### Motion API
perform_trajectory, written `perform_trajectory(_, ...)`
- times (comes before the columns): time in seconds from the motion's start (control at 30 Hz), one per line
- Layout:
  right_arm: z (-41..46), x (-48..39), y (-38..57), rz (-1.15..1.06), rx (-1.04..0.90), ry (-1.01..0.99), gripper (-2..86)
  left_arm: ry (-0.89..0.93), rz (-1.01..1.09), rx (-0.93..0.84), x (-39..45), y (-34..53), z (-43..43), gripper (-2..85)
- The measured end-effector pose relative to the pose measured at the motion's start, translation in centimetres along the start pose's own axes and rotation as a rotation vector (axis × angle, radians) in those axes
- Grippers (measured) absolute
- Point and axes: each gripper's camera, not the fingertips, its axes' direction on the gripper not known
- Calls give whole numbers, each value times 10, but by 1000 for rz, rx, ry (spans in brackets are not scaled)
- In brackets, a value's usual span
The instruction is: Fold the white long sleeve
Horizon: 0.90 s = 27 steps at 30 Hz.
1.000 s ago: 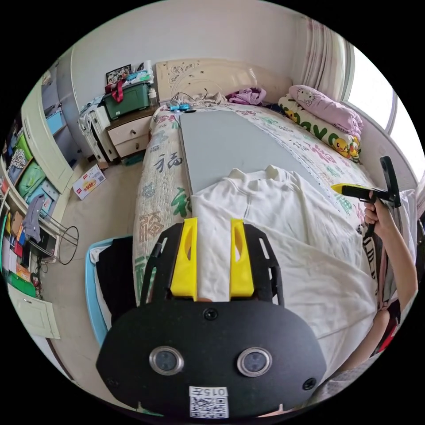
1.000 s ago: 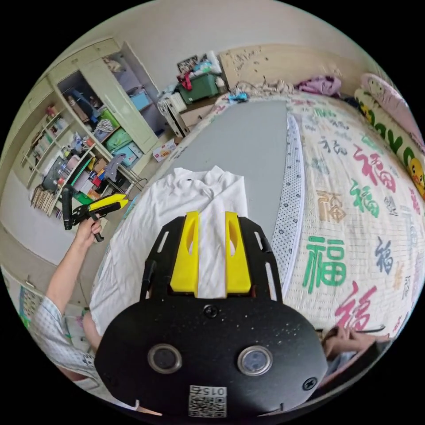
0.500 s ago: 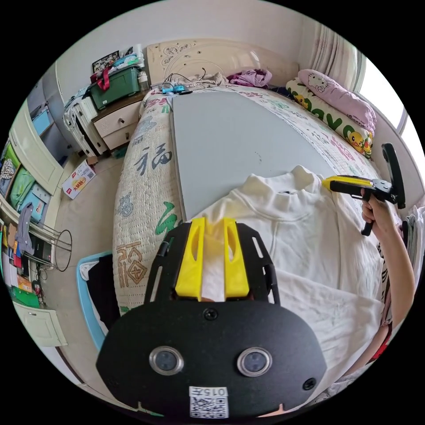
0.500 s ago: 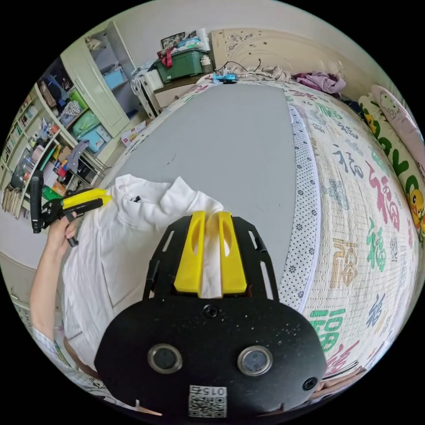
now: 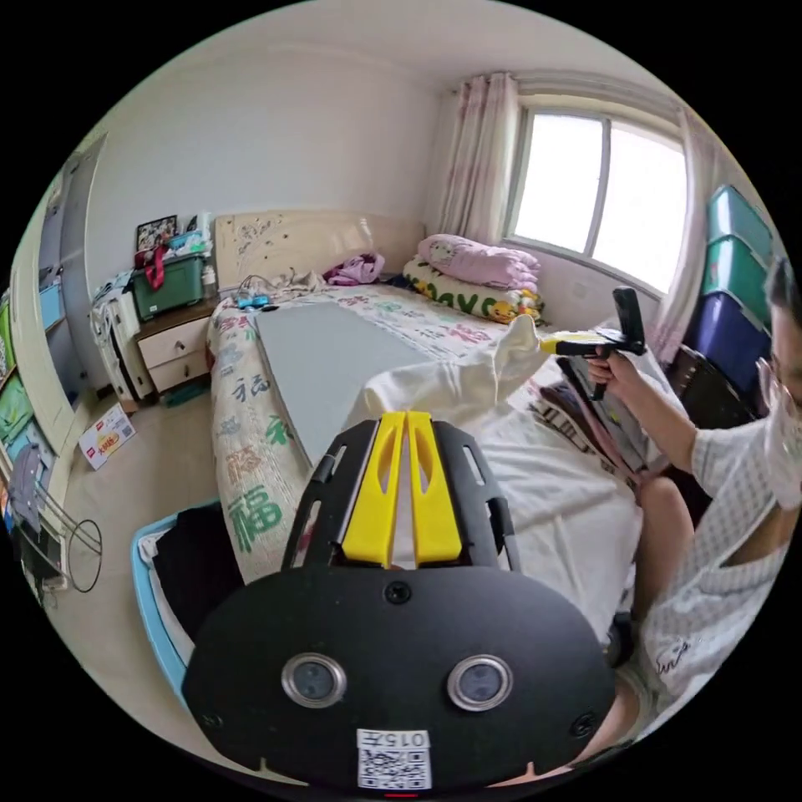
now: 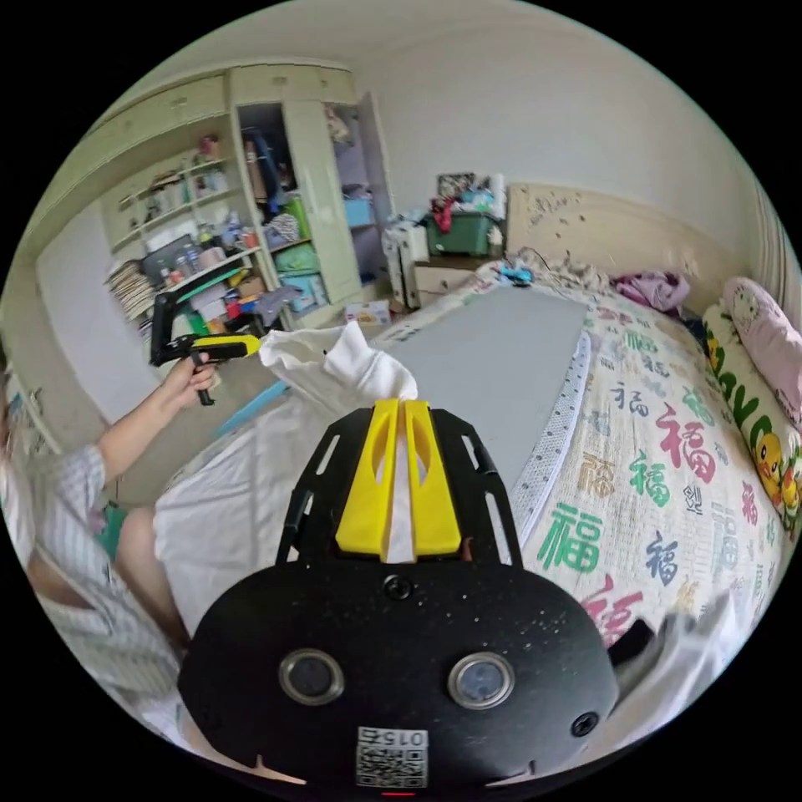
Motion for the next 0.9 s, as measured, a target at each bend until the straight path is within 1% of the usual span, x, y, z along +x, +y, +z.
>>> perform_trajectory(0.03, -44, -31, 37, -42, -16, -59, 0, 26, 25, 1, 11, 12, -17, -1)
perform_trajectory(0.07, -63, -46, 56, -51, -32, -82, 0, 81, 70, -5, 34, 41, -48, -1)
perform_trajectory(0.1, -97, -76, 101, -66, -52, -118, -1, 154, 110, -44, 55, 72, -71, -1)
perform_trajectory(0.13, -118, -104, 143, -81, -107, -153, -2, 183, 123, -65, 64, 89, -80, -1)
perform_trajectory(0.17, -124, -117, 162, -84, -145, -169, -2, 227, 140, -97, 82, 122, -91, -1)
perform_trajectory(0.27, -109, -175, 259, -112, -444, -198, -7, 325, 158, -308, 117, 190, -84, -2)
perform_trajectory(0.3, -106, -181, 269, -114, -473, -189, -7, 320, 171, -348, 129, 206, -83, -2)
perform_trajectory(0.33, -107, -187, 281, -103, -481, -185, -7, 307, 182, -348, 134, 210, -86, -2)
perform_trajectory(0.37, -110, -187, 283, -92, -469, -188, -8, 285, 196, -335, 142, 214, -94, -2)
perform_trajectory(0.47, -146, -185, 274, -64, -400, -178, -6, 281, 147, -257, 142, 209, -125, -2)
perform_trajectory(0.53, -148, -187, 273, -76, -418, -164, -3, 279, 160, -256, 147, 210, -134, -1)
perform_trajectory(0.57, -143, -186, 274, -78, -440, -160, -1, 259, 182, -309, 153, 213, -130, 0)
perform_trajectory(0.67, -90, -159, 287, -8, -622, -184, 23, 217, 169, -508, 156, 222, -102, 4)
perform_trajectory(0.7, -88, -152, 286, 9, -625, -215, 29, 243, 157, -515, 152, 220, -104, 7)
perform_trajectory(0.73, -96, -136, 279, 46, -573, -263, 38, 255, 147, -502, 148, 217, -109, 10)
perform_trajectory(0.77, -103, -127, 273, 66, -531, -268, 41, 268, 124, -469, 139, 210, -120, 15)
perform_trajectory(0.83, -131, -81, 242, 153, -352, -195, 60, 238, 66, -381, 119, 197, -141, 29)
perform_trajectory(0.87, -137, -55, 224, 207, -275, -135, 72, 197, -10, -303, 100, 188, -152, 39)
perform_trajectory(0.9, -137, -43, 214, 223, -241, -117, 77, 146, -111, -236, 77, 179, -158, 51)
